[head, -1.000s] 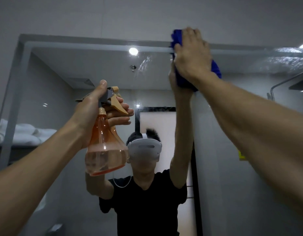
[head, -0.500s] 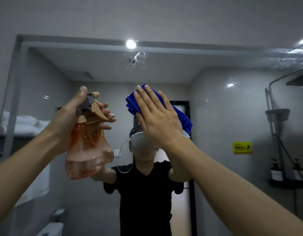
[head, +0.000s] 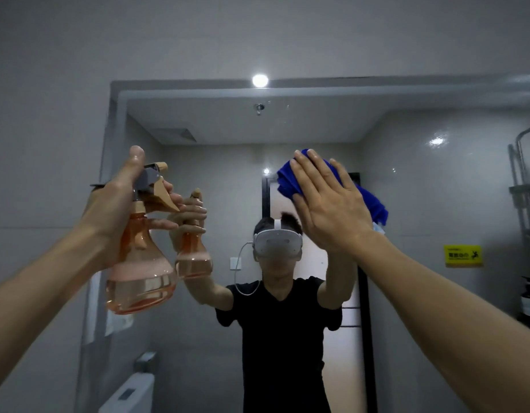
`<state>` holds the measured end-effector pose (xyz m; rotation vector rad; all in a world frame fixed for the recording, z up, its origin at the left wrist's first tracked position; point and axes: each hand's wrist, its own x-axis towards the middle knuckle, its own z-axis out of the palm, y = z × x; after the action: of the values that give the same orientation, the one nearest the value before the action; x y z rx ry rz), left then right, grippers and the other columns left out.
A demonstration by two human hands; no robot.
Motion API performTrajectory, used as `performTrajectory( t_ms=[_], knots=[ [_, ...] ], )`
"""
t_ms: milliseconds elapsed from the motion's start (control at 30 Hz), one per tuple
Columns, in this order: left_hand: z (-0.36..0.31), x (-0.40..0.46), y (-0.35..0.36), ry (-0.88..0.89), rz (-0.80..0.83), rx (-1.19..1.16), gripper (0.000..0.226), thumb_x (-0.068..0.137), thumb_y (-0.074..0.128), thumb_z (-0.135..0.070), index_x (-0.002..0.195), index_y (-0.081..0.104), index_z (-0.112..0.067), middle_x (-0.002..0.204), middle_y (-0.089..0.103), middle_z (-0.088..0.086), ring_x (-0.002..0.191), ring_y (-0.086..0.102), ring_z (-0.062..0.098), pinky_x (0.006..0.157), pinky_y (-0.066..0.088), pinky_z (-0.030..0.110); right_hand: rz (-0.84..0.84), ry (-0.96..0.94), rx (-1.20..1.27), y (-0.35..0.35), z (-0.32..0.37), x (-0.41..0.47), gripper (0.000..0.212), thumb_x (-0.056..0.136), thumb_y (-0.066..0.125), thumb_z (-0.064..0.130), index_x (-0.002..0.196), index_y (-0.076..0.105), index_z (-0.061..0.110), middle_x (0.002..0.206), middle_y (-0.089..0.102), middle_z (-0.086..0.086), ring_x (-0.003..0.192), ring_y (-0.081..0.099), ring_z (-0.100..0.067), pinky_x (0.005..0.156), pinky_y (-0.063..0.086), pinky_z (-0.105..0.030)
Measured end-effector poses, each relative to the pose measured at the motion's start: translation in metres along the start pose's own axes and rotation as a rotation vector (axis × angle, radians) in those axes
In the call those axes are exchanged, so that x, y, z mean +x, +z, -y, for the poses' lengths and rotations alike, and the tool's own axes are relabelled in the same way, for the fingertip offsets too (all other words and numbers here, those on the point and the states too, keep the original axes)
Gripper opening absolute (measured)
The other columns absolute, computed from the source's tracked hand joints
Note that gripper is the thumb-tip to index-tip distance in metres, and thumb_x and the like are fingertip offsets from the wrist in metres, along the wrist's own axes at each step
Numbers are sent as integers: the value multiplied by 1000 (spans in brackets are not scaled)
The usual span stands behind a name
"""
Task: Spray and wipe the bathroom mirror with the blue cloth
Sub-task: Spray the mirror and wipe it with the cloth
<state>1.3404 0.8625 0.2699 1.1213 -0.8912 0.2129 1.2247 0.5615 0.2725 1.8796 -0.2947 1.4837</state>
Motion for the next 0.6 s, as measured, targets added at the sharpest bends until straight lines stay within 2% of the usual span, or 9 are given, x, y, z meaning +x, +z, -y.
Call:
performTrajectory(
  t_ms=[100,167,267,433,600],
  knots=[
    [0,11,-25,32,47,38,62,92,41,-66,86,64,-9,70,70,6,66,68,22,52,56,30,26,73,-3,-2,8,0,59,107,16,42,160,13,15,168,10,0,155,3,-15,125,11,-45],
    [1,19,-40,43,64,20,62,91,43,-67,83,65,-10,70,68,6,67,65,23,55,53,31,20,142,11,-1,15,-2,60,107,15,42,160,14,14,168,10,-1,155,3,-16,125,10,-45],
    [4,28,-55,42,145,-85,57,93,41,-63,86,65,-12,71,71,4,67,69,20,61,60,32,-23,255,23,-1,26,-5,59,107,18,39,159,16,13,167,13,-3,155,6,-17,126,10,-44],
    [3,45,-59,-9,274,-197,60,92,43,-62,90,65,-6,77,72,8,69,72,20,67,60,35,-86,326,31,-2,36,4,58,105,21,36,158,24,11,165,22,-4,154,15,-20,125,15,-44],
    [8,70,-57,23,283,-233,62,92,43,-64,99,65,-6,90,72,13,81,74,25,72,60,40,-111,458,52,-6,21,68,58,106,20,35,159,17,12,167,16,-4,155,9,-19,124,9,-39]
  ],
)
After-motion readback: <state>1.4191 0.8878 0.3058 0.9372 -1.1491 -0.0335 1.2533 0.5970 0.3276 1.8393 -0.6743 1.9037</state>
